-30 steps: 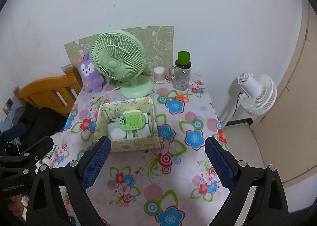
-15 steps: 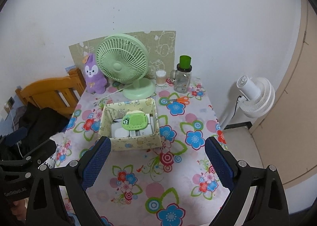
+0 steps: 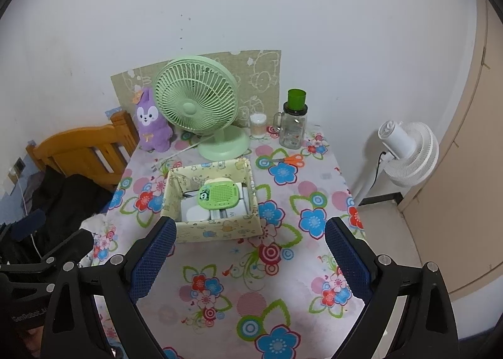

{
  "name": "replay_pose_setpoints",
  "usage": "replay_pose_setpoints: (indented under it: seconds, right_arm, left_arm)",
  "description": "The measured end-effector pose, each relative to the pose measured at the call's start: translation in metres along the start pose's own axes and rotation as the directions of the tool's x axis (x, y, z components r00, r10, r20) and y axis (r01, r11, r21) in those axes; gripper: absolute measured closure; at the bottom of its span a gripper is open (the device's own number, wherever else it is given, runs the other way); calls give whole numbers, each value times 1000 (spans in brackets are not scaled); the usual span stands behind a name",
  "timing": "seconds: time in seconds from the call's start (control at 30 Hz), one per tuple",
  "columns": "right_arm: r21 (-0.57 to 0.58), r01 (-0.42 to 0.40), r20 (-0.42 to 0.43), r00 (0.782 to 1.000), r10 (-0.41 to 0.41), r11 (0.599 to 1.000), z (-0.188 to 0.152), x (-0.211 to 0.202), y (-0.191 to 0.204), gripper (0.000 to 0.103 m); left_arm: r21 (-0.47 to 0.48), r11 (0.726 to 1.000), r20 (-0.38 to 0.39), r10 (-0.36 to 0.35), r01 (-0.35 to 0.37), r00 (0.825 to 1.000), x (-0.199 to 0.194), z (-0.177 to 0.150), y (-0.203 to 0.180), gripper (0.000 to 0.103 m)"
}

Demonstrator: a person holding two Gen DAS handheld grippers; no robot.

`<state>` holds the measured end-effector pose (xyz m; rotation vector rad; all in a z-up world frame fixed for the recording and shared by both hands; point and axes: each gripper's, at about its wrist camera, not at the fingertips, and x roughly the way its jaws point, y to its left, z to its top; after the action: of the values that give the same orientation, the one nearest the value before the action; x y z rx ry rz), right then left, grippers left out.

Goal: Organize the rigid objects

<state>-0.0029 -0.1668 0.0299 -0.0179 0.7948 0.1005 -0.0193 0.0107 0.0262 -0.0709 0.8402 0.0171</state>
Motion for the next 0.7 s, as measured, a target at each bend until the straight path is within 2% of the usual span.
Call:
replay_pose_setpoints:
  seconds: [0.7]
  right_arm:
    - [33, 22, 1, 1000, -22, 999, 0, -1, -7, 6]
  left_arm:
    - [8, 998, 27, 65, -65, 998, -6, -1, 0, 0]
